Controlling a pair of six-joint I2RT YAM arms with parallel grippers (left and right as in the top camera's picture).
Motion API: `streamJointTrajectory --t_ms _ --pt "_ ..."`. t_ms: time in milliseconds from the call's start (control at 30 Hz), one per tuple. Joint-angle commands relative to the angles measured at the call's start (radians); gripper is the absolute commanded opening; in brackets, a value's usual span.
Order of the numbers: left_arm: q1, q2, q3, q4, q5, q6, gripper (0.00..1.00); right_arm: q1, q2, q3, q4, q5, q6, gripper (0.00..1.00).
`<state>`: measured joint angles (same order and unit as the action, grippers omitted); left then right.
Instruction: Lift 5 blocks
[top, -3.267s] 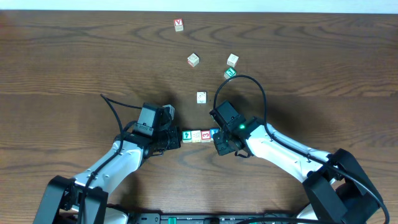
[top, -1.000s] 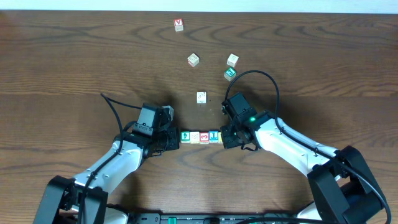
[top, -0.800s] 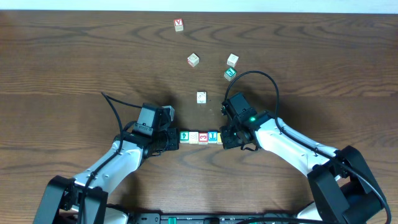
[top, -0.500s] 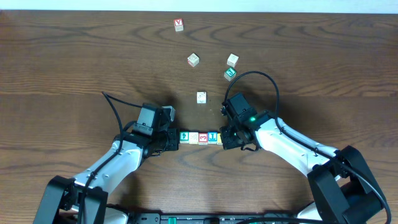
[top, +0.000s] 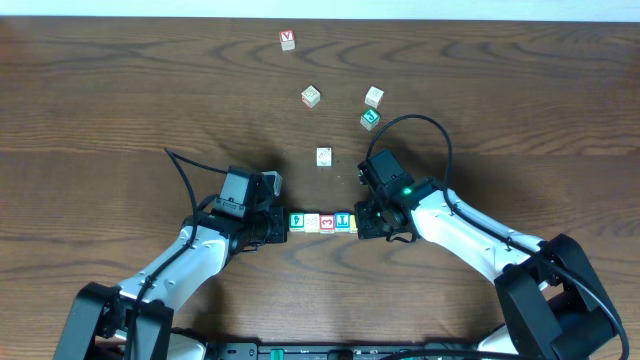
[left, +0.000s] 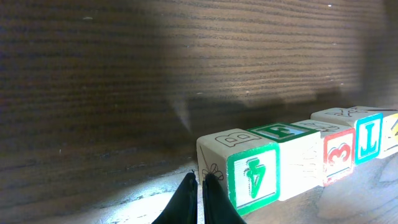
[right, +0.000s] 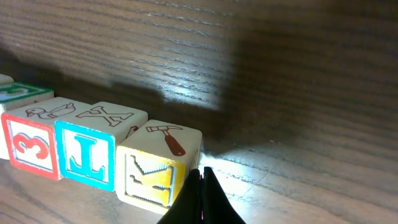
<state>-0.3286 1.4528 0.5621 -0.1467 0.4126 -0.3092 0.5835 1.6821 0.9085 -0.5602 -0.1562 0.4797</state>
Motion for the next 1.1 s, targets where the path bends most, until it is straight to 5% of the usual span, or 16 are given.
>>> streamJointTrajectory --t_ms 0,567,1067 --pt "-0.004 -0.002 -0.004 0.006 0.068 0.021 0.07 0.0 0.006 0.0 0.011 -0.097 0.04 0.01" --pt "-0.005 -0.003 -0.004 0.01 0.179 0.134 0.07 0.0 0.006 0.0 0.068 -0.167 -0.006 0.01" --pt "-0.005 -0.003 -0.004 0.048 0.174 0.028 0.07 0.0 0.006 0.0 0.079 -0.195 -0.005 0.01"
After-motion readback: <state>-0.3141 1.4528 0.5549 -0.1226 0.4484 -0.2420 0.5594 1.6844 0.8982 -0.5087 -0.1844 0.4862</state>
